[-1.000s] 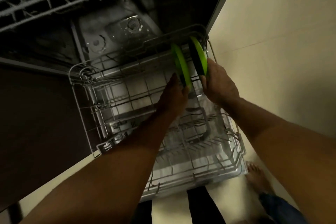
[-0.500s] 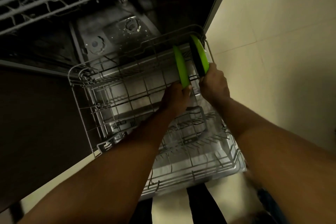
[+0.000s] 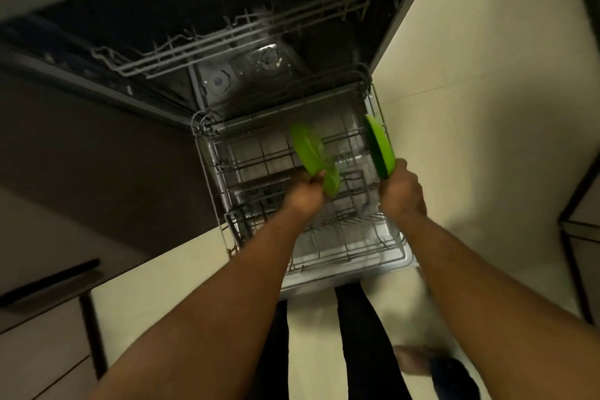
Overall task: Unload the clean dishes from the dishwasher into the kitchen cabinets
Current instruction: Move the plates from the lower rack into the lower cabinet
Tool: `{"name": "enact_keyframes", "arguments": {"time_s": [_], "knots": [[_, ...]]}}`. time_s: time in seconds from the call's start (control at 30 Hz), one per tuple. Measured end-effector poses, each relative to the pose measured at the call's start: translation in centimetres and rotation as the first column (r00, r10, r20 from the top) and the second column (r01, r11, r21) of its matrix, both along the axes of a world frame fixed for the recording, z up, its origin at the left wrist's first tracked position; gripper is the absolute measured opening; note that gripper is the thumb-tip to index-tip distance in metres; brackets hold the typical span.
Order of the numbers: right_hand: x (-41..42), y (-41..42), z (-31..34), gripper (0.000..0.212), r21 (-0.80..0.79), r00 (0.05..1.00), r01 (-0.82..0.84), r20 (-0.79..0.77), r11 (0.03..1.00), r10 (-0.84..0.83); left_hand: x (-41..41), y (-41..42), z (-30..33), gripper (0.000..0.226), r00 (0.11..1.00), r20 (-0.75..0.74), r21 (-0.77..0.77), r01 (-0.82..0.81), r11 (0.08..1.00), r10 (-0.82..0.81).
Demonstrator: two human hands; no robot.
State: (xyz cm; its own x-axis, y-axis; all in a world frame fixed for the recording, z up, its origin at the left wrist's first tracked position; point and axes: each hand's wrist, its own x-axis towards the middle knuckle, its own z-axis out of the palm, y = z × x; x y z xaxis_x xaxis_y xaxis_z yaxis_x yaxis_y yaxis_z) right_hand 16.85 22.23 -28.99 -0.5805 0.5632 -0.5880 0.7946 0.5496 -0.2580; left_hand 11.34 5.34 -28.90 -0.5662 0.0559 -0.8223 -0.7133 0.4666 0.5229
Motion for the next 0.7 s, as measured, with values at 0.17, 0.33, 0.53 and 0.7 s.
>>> {"name": "enact_keyframes", "arguments": {"time_s": [0.17, 0.33, 0.53, 0.7], "knots": [[3.4, -4.2, 5.0, 0.035, 0.012, 0.998, -0.047, 0.031, 0.999, 0.046, 2.3, -4.3, 5.9, 0.017, 0.970, 0.105, 0.104, -0.230, 0.968, 0.219], [6.0, -8.7, 10.7, 0.044, -0.004, 0.996, -0.085, 0.038, 0.996, 0.085, 4.9, -8.3, 12.0, 0.016, 0.944, 0.094, 0.099, -0.324, 0.941, 0.315], [8.1, -13.0, 16.4, 0.030, 0.008, 0.984, -0.164, 0.069, 0.986, 0.163, 9.0, -13.2, 16.7, 0.033, 0.929, 0.089, 0.137, -0.370, 0.919, 0.360], [9.9, -16.6, 19.5, 0.029, 0.019, 0.967, -0.252, 0.043, 0.968, 0.251, 12.1, -17.6, 18.8, 0.031, 0.925, 0.080, 0.136, -0.378, 0.916, 0.370]]}}
